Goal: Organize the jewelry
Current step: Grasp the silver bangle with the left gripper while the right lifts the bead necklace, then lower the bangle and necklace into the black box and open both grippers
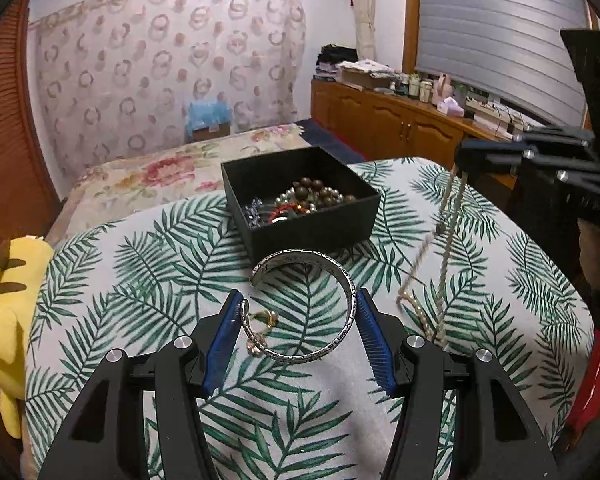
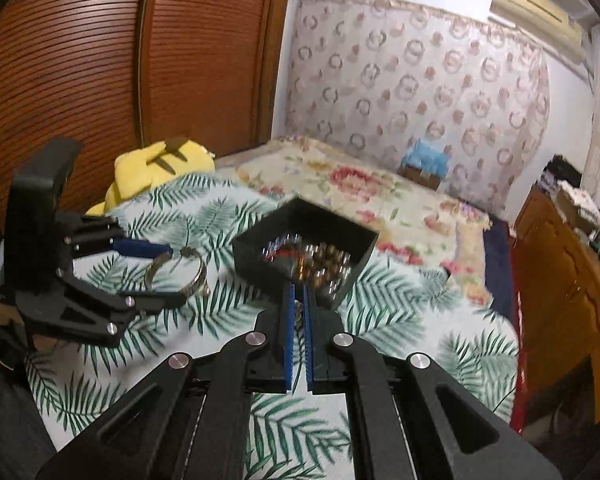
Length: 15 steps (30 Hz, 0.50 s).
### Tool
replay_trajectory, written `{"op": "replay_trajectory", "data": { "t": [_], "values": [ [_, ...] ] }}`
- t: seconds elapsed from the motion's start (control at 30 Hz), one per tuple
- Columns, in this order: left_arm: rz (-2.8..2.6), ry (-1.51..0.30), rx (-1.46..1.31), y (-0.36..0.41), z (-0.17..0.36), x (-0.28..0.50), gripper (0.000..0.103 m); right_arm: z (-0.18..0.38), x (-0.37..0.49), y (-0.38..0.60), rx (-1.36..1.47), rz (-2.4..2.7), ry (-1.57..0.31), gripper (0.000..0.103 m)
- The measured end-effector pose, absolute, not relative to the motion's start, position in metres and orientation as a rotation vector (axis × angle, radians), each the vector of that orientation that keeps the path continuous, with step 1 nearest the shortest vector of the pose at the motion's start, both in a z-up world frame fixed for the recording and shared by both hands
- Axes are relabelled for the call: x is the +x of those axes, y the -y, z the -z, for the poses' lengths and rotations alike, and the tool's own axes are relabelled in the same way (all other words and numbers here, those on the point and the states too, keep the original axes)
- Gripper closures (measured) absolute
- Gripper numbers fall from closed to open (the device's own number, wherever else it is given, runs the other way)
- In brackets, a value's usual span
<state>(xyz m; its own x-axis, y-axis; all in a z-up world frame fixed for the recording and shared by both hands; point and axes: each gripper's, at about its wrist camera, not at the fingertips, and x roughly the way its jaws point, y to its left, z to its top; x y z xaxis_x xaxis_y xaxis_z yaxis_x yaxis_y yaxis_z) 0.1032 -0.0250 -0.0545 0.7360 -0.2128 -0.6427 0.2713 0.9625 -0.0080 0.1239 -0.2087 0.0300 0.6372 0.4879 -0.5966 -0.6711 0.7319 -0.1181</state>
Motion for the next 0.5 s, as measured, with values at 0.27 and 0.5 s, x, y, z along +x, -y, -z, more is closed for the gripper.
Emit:
{"op": "replay_trajectory", "data": {
  "t": [0.27, 0.5],
  "values": [
    [0.260, -0.677, 0.073, 0.019, 0.045, 0.107, 0.049, -0.064, 0.130, 0.203, -0.355, -0.661, -0.508, 0.098],
    [0.262, -0.660, 0.072, 0.015, 0.036, 0.113, 0.049, -0.089, 0.139, 0.199, -0.345, -0.665, -0.464, 0.098]
  ]
}}
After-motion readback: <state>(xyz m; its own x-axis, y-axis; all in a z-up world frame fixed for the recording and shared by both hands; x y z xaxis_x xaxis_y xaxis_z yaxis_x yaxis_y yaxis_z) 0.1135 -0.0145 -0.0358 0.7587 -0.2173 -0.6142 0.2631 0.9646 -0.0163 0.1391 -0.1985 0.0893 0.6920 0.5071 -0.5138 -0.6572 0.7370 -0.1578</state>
